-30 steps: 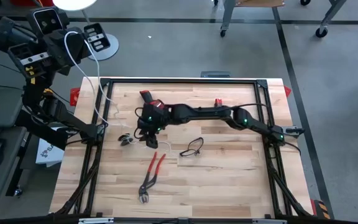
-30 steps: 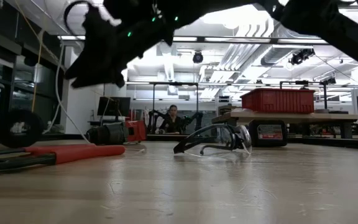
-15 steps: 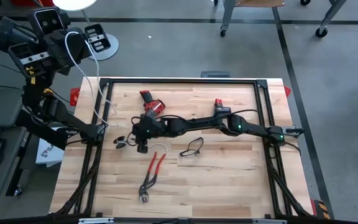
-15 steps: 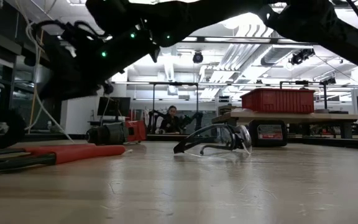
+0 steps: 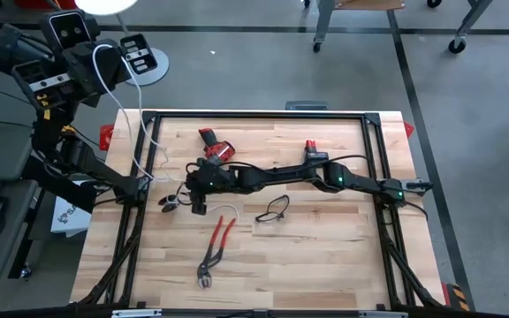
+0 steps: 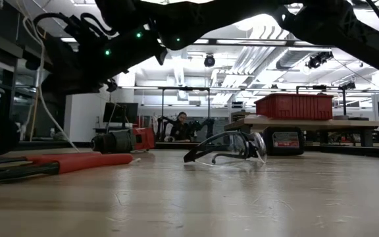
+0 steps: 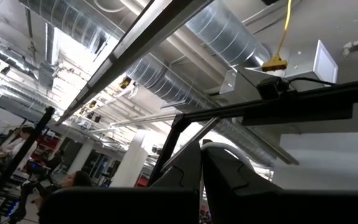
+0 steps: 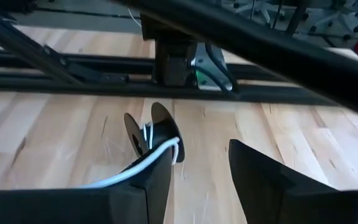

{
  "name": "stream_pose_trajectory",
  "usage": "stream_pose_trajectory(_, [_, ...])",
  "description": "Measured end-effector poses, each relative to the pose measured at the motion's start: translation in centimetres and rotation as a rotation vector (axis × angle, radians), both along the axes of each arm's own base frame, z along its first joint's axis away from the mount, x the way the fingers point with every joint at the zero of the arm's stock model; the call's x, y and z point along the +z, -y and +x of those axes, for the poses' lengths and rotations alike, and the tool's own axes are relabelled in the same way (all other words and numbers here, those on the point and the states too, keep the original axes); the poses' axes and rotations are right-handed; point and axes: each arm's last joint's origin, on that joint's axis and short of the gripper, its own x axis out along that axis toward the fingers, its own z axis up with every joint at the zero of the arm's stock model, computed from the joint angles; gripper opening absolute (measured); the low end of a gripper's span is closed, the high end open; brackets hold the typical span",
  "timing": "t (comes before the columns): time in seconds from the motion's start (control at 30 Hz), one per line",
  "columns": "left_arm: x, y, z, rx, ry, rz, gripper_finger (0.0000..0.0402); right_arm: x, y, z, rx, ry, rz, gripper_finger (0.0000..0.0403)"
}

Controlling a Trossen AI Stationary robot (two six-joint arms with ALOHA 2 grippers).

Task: Coil cords
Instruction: Uncoil the white wire from the black spool

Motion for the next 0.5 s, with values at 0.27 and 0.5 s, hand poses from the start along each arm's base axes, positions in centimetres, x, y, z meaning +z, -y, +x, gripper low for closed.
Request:
stream_pose_trajectory(0.27, [-0.1, -0.1, 0.1, 0.021, -0.014, -0.018, 0.0000, 0.2, -0.6, 0.1, 0.049, 0.018, 0.008, 0.0098])
stream_pose_trajectory(0.5, [-0.1, -0.1, 0.1, 0.021, -0.015, -0.019, 0.0000, 0.7, -2.1, 0.2, 0.077, 0.076, 0.002, 0.0090])
